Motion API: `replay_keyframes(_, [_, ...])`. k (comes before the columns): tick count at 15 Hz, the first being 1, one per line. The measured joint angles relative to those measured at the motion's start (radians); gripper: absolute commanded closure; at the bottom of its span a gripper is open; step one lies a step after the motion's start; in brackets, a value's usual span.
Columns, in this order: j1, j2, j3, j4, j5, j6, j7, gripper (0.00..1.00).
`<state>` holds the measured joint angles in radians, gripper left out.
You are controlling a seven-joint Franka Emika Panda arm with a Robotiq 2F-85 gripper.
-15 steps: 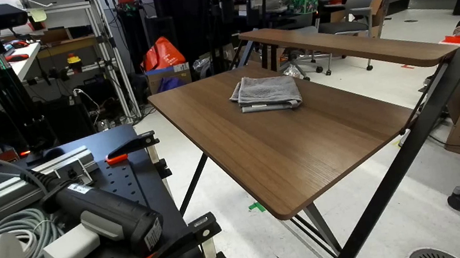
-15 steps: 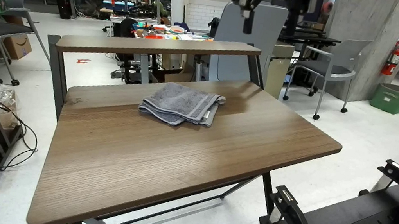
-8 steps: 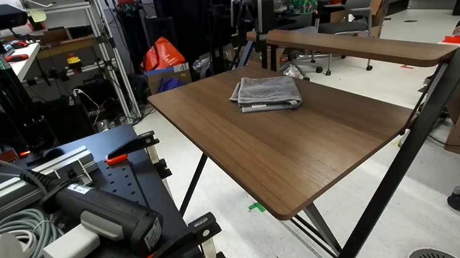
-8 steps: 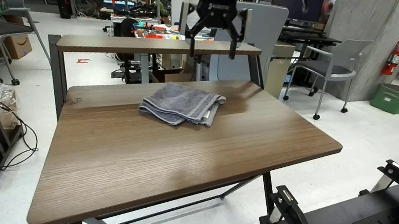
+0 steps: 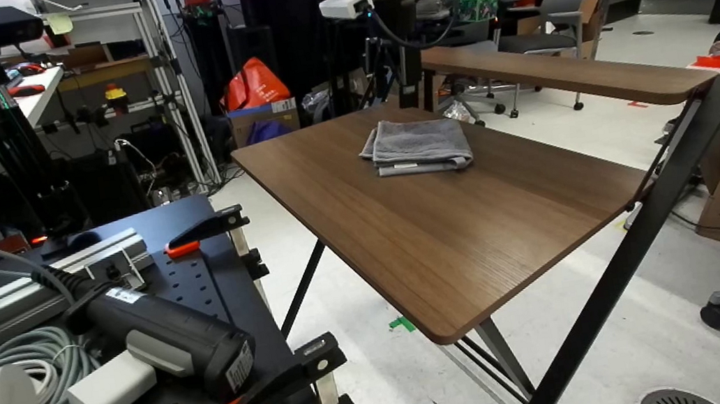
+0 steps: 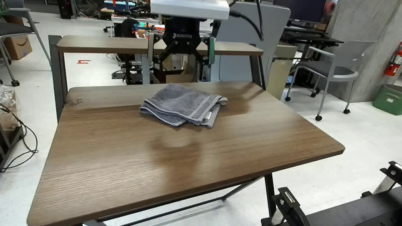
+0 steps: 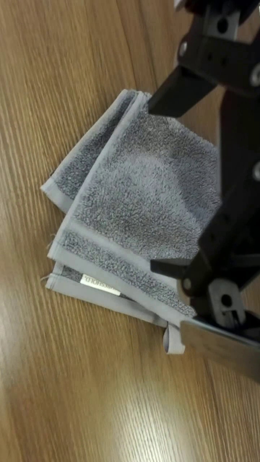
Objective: Slide the towel to the right
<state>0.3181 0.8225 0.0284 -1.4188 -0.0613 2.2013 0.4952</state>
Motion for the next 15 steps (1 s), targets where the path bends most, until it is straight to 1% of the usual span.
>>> replay_keyframes(8, [0.025,0.175,-0.028,0.168,0.0,-0.005,0.015,0.0])
replay_keyframes(15, [0.028,0.25,-0.054,0.235,0.0,-0.006,0.019,0.0])
